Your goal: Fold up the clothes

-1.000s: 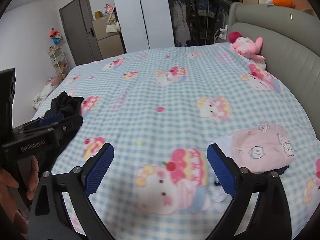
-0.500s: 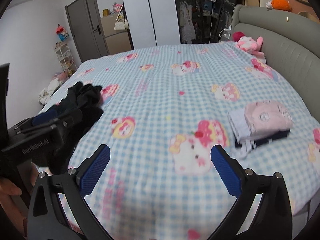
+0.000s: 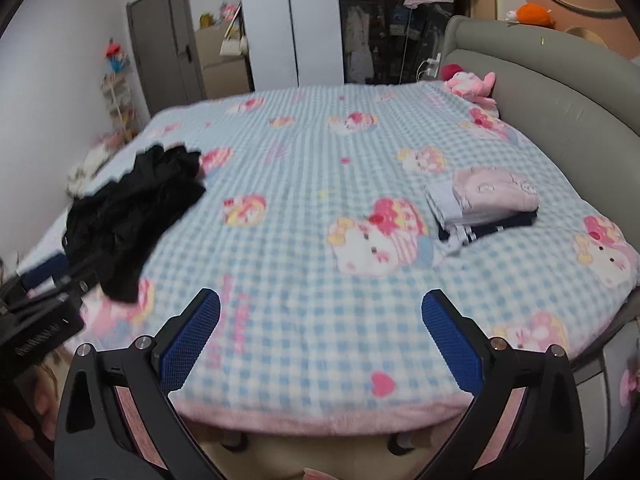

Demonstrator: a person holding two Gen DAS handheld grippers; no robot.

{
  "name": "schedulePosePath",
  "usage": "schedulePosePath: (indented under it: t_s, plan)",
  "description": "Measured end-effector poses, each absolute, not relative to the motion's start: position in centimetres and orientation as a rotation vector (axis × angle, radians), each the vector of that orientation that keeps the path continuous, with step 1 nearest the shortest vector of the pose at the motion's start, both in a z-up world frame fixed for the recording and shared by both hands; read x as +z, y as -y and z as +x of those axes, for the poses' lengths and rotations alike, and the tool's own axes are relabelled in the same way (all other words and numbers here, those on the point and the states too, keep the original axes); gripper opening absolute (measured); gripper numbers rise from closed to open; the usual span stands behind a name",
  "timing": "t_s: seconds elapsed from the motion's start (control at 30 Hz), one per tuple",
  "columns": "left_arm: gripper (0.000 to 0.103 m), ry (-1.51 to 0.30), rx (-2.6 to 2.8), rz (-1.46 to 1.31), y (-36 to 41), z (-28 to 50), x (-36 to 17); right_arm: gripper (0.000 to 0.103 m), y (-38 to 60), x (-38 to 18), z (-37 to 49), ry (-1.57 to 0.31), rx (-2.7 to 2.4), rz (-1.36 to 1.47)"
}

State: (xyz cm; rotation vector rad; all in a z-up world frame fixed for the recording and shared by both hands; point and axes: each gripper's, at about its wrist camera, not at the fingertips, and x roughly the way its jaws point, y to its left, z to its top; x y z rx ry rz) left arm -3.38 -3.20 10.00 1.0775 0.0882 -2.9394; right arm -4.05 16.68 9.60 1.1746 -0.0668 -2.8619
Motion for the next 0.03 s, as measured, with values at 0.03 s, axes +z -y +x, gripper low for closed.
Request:
schedulePosePath:
  t_s: [0.03]
  plan:
    - [0.088,-0.093,-2.945,1.088,2.94,-2.97,9.76,0.102,-16.55,9.0,-3.65,0.059,-2.848,1.196]
